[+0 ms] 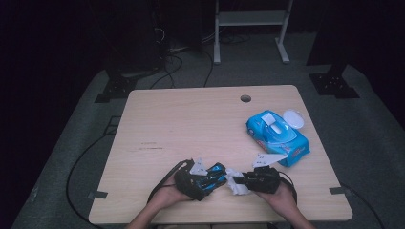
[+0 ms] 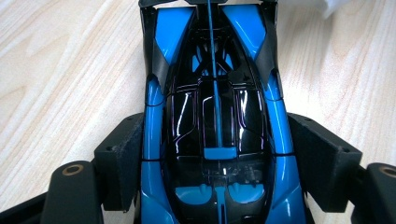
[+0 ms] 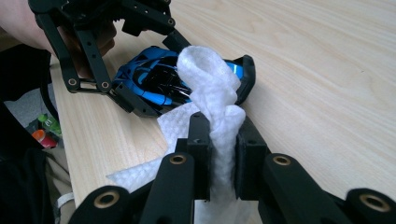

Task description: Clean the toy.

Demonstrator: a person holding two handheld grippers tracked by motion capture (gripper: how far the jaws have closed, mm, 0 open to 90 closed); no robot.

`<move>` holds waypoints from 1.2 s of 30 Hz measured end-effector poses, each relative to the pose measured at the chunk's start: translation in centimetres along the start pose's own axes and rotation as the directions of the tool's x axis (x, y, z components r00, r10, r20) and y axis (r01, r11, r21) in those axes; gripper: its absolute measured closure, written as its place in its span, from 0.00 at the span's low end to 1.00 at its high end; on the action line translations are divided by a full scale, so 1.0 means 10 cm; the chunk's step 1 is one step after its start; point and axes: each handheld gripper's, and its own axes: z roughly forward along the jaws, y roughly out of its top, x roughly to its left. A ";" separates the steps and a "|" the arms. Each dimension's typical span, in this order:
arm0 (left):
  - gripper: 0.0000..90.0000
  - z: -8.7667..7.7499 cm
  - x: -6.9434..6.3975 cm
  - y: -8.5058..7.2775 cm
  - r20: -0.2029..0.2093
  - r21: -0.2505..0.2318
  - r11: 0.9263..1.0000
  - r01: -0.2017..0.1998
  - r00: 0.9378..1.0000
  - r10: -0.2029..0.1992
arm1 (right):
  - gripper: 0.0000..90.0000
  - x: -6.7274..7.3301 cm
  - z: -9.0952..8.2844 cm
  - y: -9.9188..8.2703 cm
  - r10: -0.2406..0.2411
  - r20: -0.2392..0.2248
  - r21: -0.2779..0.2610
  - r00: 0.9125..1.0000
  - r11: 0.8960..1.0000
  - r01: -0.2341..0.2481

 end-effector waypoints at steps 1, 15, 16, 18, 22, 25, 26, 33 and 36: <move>0.28 0.00 0.00 0.00 0.001 -0.001 1.000 -0.002 1.000 0.002 | 0.87 0.00 -0.01 0.00 0.001 0.002 -0.002 1.000 1.000 -0.001; 0.29 -0.07 0.04 0.01 0.005 -0.019 1.000 -0.011 1.000 0.011 | 0.87 -0.03 -0.05 -0.01 0.008 0.012 -0.016 1.000 1.000 -0.008; 0.29 -0.06 0.04 0.01 0.004 -0.015 1.000 -0.011 1.000 0.011 | 0.87 -0.03 -0.05 -0.01 0.009 0.013 -0.016 1.000 1.000 -0.009; 0.29 -0.05 0.04 0.01 0.007 -0.006 1.000 -0.011 1.000 0.011 | 0.87 -0.03 -0.05 -0.01 0.010 0.014 -0.017 1.000 1.000 -0.010; 0.29 -0.01 0.05 0.02 0.013 0.027 0.999 -0.018 1.000 0.017 | 0.87 -0.03 -0.05 -0.01 0.008 0.016 -0.016 1.000 1.000 -0.008; 0.27 -0.01 0.07 0.04 0.040 0.057 0.998 -0.029 0.999 0.027 | 0.87 -0.04 -0.05 -0.02 0.006 0.017 -0.014 1.000 1.000 -0.005; 0.24 -0.01 0.07 0.04 0.045 0.063 0.997 -0.038 0.998 0.035 | 0.87 -0.04 -0.05 -0.02 0.006 0.017 -0.013 1.000 1.000 -0.006; 0.28 -0.03 0.10 0.05 0.057 0.077 0.994 -0.078 0.996 0.073 | 0.87 -0.07 -0.07 -0.04 0.027 0.021 -0.030 0.999 0.999 -0.027; 0.28 -0.04 0.12 0.03 0.062 0.063 0.996 -0.070 0.996 0.067 | 0.87 -0.11 -0.10 -0.05 0.048 0.017 -0.048 0.999 0.998 -0.047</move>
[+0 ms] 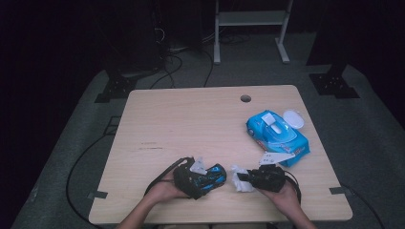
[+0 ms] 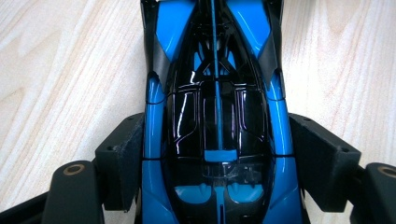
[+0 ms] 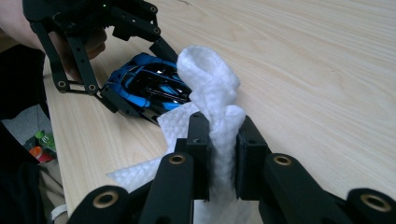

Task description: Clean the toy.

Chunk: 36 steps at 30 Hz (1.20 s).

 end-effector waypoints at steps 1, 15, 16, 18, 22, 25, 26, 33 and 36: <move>0.28 0.00 0.01 -0.01 0.005 -0.017 1.000 0.020 1.000 -0.020 | 0.87 -0.01 -0.01 0.00 0.005 0.001 -0.003 1.000 1.000 -0.005; 0.29 -0.05 0.02 0.01 0.000 -0.056 0.998 0.015 1.000 -0.015 | 0.87 -0.04 -0.04 -0.01 0.016 0.010 -0.015 1.000 1.000 -0.016; 0.30 -0.06 0.02 0.01 0.000 -0.055 0.998 0.013 1.000 -0.013 | 0.87 -0.04 -0.04 -0.01 0.017 0.010 -0.015 1.000 1.000 -0.016; 0.29 -0.06 0.02 0.01 0.005 -0.053 0.998 0.019 1.000 -0.019 | 0.87 -0.03 -0.04 0.00 0.014 0.011 -0.013 1.000 1.000 -0.014; 0.29 -0.02 0.02 0.00 -0.008 -0.014 1.000 -0.004 1.000 0.004 | 0.87 -0.02 -0.02 0.00 0.008 0.009 -0.007 1.000 1.000 -0.008; 0.29 -0.02 0.03 0.02 0.004 -0.007 1.000 -0.014 1.000 0.014 | 0.87 -0.01 -0.02 -0.01 0.006 0.007 -0.003 1.000 1.000 -0.006; 0.29 -0.01 0.04 0.03 0.007 -0.006 1.000 -0.019 1.000 0.019 | 0.87 -0.01 -0.02 -0.01 0.005 0.007 -0.003 1.000 1.000 -0.005; 0.28 0.05 0.06 0.09 0.031 0.027 0.998 -0.060 0.998 0.059 | 0.87 -0.01 -0.01 -0.01 0.004 0.004 0.002 1.000 1.000 -0.004; 0.27 0.06 0.08 0.09 0.044 0.018 0.998 -0.059 0.997 0.058 | 0.87 -0.02 0.00 -0.01 0.003 0.003 0.004 1.000 1.000 -0.003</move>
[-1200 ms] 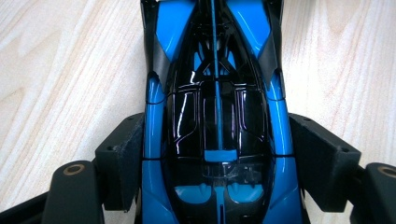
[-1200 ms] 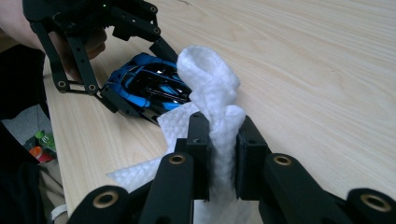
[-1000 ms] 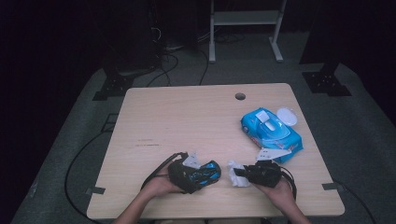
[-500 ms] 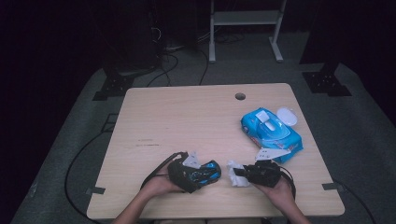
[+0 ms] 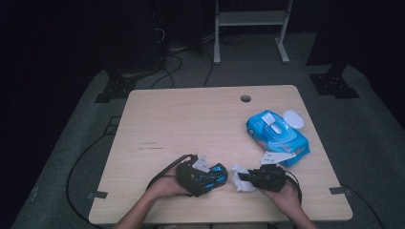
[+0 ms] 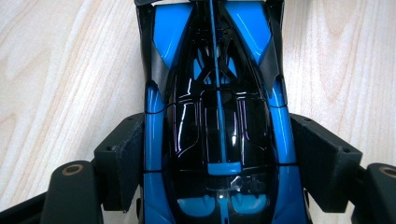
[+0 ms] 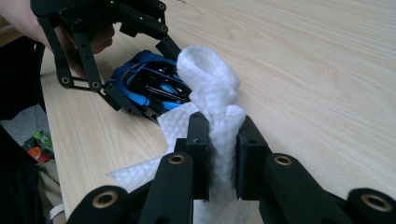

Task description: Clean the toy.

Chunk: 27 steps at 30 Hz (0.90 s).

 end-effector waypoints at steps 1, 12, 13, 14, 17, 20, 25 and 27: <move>0.28 0.00 0.00 0.00 0.000 0.000 1.000 -0.001 1.000 0.001 | 0.87 0.00 0.00 0.00 0.000 0.001 0.001 1.000 1.000 0.000; 0.29 -0.02 -0.02 -0.01 -0.022 -0.006 1.000 -0.001 1.000 0.001 | 0.87 -0.02 -0.02 0.00 0.005 0.006 -0.004 1.000 1.000 -0.005; 0.29 -0.01 -0.02 -0.02 -0.024 -0.015 1.000 0.006 1.000 -0.007 | 0.87 -0.02 -0.02 0.00 0.007 0.006 -0.005 1.000 1.000 -0.007; 0.29 -0.01 -0.02 -0.02 -0.025 -0.020 1.000 0.010 1.000 -0.010 | 0.87 -0.02 -0.02 0.00 0.008 0.006 -0.004 1.000 1.000 -0.008; 0.29 -0.02 -0.01 -0.03 -0.027 -0.026 0.999 0.020 0.999 -0.021 | 0.87 -0.02 -0.02 0.00 0.007 0.005 -0.003 1.000 1.000 -0.007; 0.29 -0.04 0.00 -0.03 -0.027 -0.041 0.999 0.034 0.999 -0.035 | 0.87 -0.02 -0.02 0.00 0.007 0.006 -0.004 1.000 1.000 -0.007; 0.29 -0.09 0.01 -0.01 -0.030 -0.060 0.997 0.042 0.999 -0.044 | 0.87 -0.02 -0.04 0.00 0.009 0.006 -0.007 1.000 1.000 -0.009; 0.29 -0.11 0.03 0.01 -0.040 -0.070 0.996 0.048 0.998 -0.051 | 0.87 -0.03 -0.05 0.00 0.008 0.007 -0.012 1.000 1.000 -0.008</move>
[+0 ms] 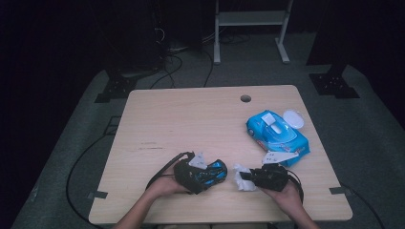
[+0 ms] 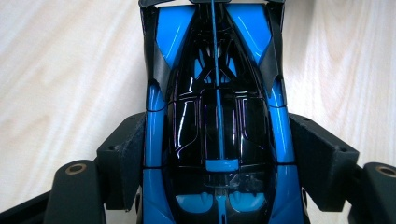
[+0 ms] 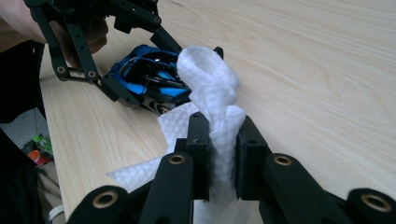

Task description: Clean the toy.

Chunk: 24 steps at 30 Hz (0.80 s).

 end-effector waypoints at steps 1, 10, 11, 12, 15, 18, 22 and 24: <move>0.29 -0.01 0.02 0.02 -0.005 -0.006 1.000 0.009 1.000 -0.009 | 0.87 0.00 -0.02 0.00 0.003 0.002 0.000 1.000 1.000 -0.003; 0.29 -0.03 0.30 0.36 -0.076 -0.028 0.999 0.032 0.996 -0.034 | 0.87 -0.20 -0.30 -0.08 0.030 0.071 -0.020 0.997 0.999 -0.028; 0.29 -0.02 0.33 0.40 -0.080 -0.026 0.999 0.029 0.996 -0.031 | 0.87 -0.23 -0.33 -0.11 0.033 0.084 -0.016 0.996 0.999 -0.032; 0.29 -0.01 0.35 0.43 -0.079 -0.020 0.999 0.027 0.996 -0.028 | 0.87 -0.26 -0.36 -0.14 0.035 0.098 -0.010 0.995 0.999 -0.034; 0.29 0.10 0.40 0.46 -0.076 0.019 1.000 0.018 0.997 -0.017 | 0.87 -0.35 -0.41 -0.21 0.045 0.122 0.000 0.992 0.999 -0.045; 0.29 0.19 0.45 0.42 -0.076 0.043 0.998 0.038 0.996 -0.035 | 0.87 -0.41 -0.42 -0.25 0.048 0.137 0.021 0.989 0.998 -0.052; 0.29 0.28 0.49 0.34 -0.072 0.067 0.996 0.059 0.996 -0.054 | 0.87 -0.46 -0.39 -0.29 0.040 0.151 0.060 0.988 0.997 -0.050; 0.29 0.30 0.50 0.31 -0.068 0.063 0.996 0.070 0.996 -0.066 | 0.86 -0.48 -0.37 -0.30 0.038 0.157 0.080 0.987 0.995 -0.051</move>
